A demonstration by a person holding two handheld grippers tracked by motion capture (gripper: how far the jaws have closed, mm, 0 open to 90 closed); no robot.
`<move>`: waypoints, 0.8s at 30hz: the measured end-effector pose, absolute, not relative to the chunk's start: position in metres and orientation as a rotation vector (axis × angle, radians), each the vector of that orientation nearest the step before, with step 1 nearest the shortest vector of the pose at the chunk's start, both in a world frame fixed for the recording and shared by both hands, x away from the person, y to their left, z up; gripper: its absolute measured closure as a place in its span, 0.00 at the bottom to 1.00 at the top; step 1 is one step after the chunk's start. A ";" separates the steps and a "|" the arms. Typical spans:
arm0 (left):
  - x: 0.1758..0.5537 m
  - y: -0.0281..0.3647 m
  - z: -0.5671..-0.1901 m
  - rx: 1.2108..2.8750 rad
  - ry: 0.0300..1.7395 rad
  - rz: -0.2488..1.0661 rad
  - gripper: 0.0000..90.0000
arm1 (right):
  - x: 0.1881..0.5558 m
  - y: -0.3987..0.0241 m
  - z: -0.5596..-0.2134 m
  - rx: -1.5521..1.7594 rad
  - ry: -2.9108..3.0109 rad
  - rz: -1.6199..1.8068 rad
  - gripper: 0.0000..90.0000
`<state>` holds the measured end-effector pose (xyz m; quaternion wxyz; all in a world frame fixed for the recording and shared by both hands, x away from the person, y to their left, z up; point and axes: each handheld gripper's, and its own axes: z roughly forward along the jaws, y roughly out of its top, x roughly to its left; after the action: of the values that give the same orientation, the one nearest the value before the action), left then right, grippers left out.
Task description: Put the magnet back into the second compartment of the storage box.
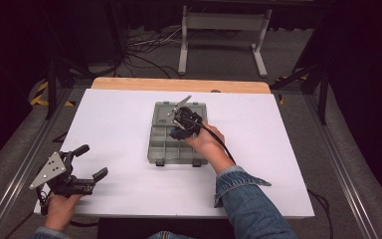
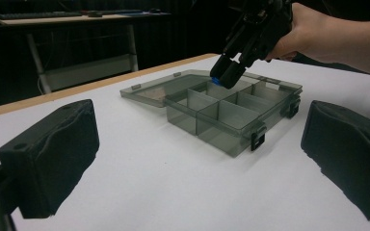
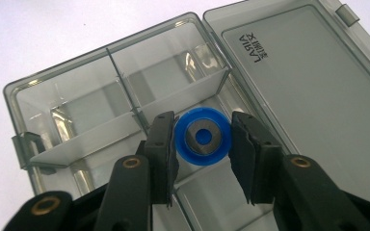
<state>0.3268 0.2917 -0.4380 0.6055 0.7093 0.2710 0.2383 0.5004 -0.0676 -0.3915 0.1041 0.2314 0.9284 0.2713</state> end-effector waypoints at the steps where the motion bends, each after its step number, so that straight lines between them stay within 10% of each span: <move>1: 0.327 0.292 -0.438 1.641 0.627 0.551 0.01 | 0.501 -0.067 -0.393 0.684 2.740 0.795 0.69; 24: 0.327 0.291 -0.438 1.644 0.625 0.547 0.01 | 0.508 -0.056 -0.410 0.675 2.760 0.752 0.69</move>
<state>0.3269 0.2915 -0.4380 0.6052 0.7105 0.2702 0.2365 0.5083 -0.0556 -0.4097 0.1013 0.2285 0.9342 0.2545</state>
